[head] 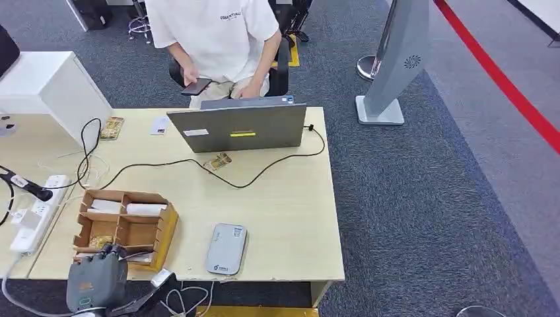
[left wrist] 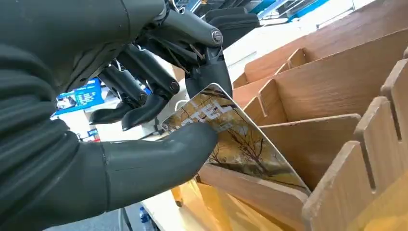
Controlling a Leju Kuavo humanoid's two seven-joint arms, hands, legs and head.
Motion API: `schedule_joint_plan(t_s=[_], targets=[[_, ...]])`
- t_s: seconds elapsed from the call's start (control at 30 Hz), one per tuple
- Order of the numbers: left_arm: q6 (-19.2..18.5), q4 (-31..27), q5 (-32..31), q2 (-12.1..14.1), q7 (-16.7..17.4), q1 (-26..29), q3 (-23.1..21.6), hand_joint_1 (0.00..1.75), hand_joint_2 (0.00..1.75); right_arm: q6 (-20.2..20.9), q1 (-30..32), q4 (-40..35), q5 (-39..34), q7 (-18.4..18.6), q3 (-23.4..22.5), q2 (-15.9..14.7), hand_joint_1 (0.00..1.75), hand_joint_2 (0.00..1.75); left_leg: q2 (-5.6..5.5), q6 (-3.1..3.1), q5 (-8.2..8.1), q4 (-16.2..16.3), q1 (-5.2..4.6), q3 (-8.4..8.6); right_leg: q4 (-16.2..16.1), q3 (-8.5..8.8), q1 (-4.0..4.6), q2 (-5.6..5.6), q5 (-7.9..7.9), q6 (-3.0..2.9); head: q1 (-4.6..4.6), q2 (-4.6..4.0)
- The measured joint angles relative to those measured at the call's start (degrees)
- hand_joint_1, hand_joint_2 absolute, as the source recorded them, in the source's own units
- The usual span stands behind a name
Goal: Pass the card to the sensor for recognition and then transmit it.
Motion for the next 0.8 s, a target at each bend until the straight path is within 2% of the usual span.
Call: schedule_joint_plan(t_s=[0.1,0.27,0.37,0.47,0.7,0.8], targets=[[-2.91,-2.12,-0.02,0.04,0.81,0.48,0.00,1.75,1.75,0.00,0.00,0.00,0.07,0.11,-0.31,0.00,0.00,1.75,0.00,0.00,0.00,0.00,0.00,0.00,0.00,0.00,0.00,0.00,0.00,0.00,0.00,0.00],[-5.60,-5.27,-0.02,0.68,1.73,1.18,-0.18,1.75,1.75,0.00,0.00,0.00,0.09,0.31,-0.59,0.00,0.00,1.75,0.00,0.00,0.00,0.00,0.00,0.00,0.00,-0.03,0.00,0.00,0.00,0.00,0.00,0.00],[-9.27,-11.13,-0.02,3.74,3.28,1.58,-2.76,1.75,1.75,-0.02,0.05,0.00,0.09,0.72,-1.09,0.00,0.00,1.75,-0.01,-0.01,0.01,0.00,0.02,-0.01,0.00,-0.04,0.01,-0.02,0.00,0.00,0.00,0.00],[-11.43,-15.50,-0.02,5.90,3.83,1.56,-4.61,1.75,1.75,-0.07,0.04,0.00,0.09,0.90,-1.25,0.00,0.00,1.75,0.00,-0.03,0.02,-0.01,0.02,0.00,0.00,-0.02,0.01,-0.01,0.00,0.00,-0.02,0.00],[-12.20,-20.72,-0.02,8.46,4.04,1.84,-6.71,1.75,1.75,-0.07,0.08,0.00,0.11,0.90,-1.29,0.00,0.00,1.75,-0.01,-0.03,0.02,0.00,0.02,-0.01,0.00,-0.02,0.01,-0.01,0.00,0.00,0.00,0.00],[-11.22,-21.70,-0.02,9.46,4.11,1.85,-7.32,1.75,1.75,-0.07,0.07,0.00,0.11,0.90,-1.29,0.00,0.00,1.75,-0.01,-0.03,0.02,0.00,0.02,0.00,0.00,-0.03,0.01,-0.01,0.00,0.00,0.00,0.00]])
